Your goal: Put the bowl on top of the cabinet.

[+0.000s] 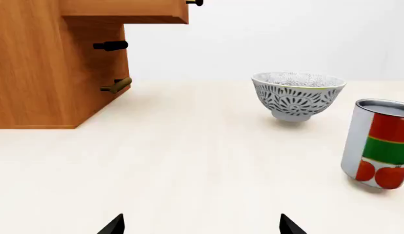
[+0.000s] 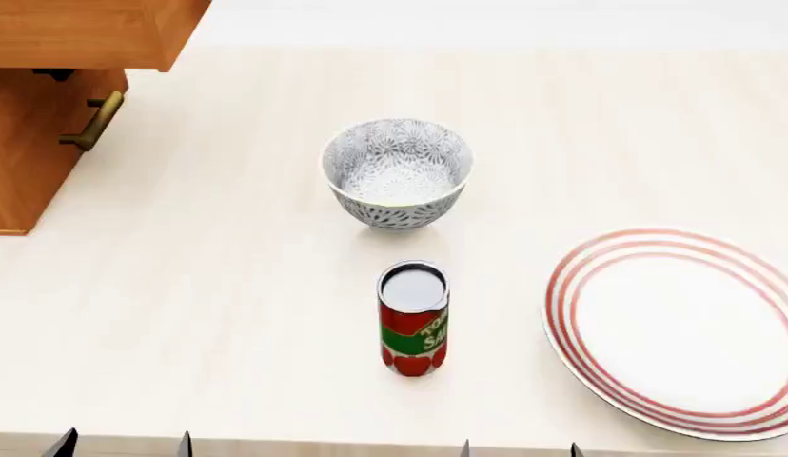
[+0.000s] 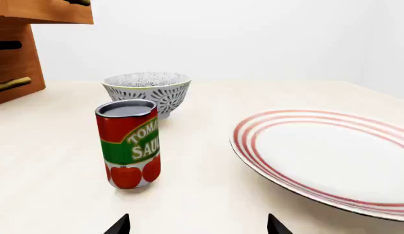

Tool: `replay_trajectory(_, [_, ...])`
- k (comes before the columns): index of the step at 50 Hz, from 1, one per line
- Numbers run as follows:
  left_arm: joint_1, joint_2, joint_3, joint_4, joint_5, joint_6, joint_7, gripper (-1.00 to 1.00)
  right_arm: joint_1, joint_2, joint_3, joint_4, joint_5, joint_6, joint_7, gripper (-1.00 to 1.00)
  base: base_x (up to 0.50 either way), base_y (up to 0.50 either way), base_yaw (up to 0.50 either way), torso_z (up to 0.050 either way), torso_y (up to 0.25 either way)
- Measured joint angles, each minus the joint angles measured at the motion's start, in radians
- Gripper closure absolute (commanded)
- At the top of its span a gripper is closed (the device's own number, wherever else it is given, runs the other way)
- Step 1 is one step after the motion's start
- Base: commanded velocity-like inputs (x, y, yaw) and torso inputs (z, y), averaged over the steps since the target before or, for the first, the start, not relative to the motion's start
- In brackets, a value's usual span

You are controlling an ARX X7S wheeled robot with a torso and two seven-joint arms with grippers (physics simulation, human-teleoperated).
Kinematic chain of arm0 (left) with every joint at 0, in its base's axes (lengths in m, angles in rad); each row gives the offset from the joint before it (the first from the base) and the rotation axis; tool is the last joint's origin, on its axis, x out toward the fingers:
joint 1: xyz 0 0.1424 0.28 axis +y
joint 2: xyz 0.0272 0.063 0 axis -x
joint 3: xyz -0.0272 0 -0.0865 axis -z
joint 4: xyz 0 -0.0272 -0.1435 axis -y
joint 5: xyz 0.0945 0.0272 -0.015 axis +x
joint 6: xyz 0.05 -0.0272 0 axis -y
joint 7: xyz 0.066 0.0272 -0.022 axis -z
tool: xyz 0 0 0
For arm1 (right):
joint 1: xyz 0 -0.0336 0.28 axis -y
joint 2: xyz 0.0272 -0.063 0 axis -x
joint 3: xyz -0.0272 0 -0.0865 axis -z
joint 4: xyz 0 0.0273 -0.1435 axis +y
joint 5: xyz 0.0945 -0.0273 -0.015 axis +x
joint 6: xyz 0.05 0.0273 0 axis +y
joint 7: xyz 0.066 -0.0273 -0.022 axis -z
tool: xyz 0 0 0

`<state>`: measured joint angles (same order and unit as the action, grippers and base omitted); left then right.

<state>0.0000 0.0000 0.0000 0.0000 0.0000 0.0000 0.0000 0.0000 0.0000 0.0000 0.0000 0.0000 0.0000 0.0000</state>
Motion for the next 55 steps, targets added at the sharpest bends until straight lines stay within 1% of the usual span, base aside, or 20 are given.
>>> replay_trajectory(18, [0.002, -0.036, 0.041, 0.000, -0.037, 0.003, -0.045, -1.00, -0.004, 0.036, -0.040, -0.003, 0.037, -0.001, 0.051, -1.00, 0.00, 0.00, 0.00, 0.000, 0.000])
replay_trajectory(21, [0.006, -0.043, 0.047, 0.012, -0.035, 0.019, -0.058, -1.00, -0.006, 0.042, -0.047, -0.008, 0.036, -0.024, 0.062, -1.00, 0.00, 0.00, 0.00, 0.000, 0.000])
replay_trajectory(24, [0.016, -0.050, 0.052, 0.048, -0.013, 0.068, -0.083, -1.00, -0.011, 0.047, -0.051, -0.028, 0.029, -0.096, 0.080, -1.00, 0.00, 0.00, 0.00, 0.000, 0.000])
replay_trajectory(30, [0.050, -0.061, 0.053, 0.165, 0.065, 0.211, -0.152, -1.00, -0.024, 0.051, -0.043, -0.110, -0.013, -0.292, 0.134, -1.00, 0.00, 0.00, 0.00, 0.000, 0.000])
replay_trajectory(36, [0.088, -0.067, 0.050, 0.299, 0.155, 0.342, -0.219, -1.00, -0.039, 0.052, -0.037, -0.215, -0.061, -0.416, 0.185, -1.00, 0.00, 0.00, 0.00, 0.000, 0.000])
replay_trajectory(39, [0.102, -0.070, 0.051, 0.349, 0.187, 0.384, -0.243, -1.00, -0.048, 0.053, -0.040, -0.271, -0.076, -0.445, 0.202, -1.00, 0.00, 0.00, 0.00, 0.000, 0.000])
replay_trajectory(43, [0.114, -0.072, 0.055, 0.390, 0.211, 0.419, -0.266, -1.00, -0.059, 0.055, -0.046, -0.319, -0.095, -0.468, 0.224, -1.00, 0.00, 0.47, 0.00, 0.000, 0.000])
replay_trajectory(55, [0.128, -0.091, 0.069, 0.440, 0.238, 0.458, -0.308, -1.00, -0.073, 0.064, -0.065, -0.376, -0.151, -0.512, 0.280, -1.00, 0.00, 0.50, 0.00, 0.000, 0.000])
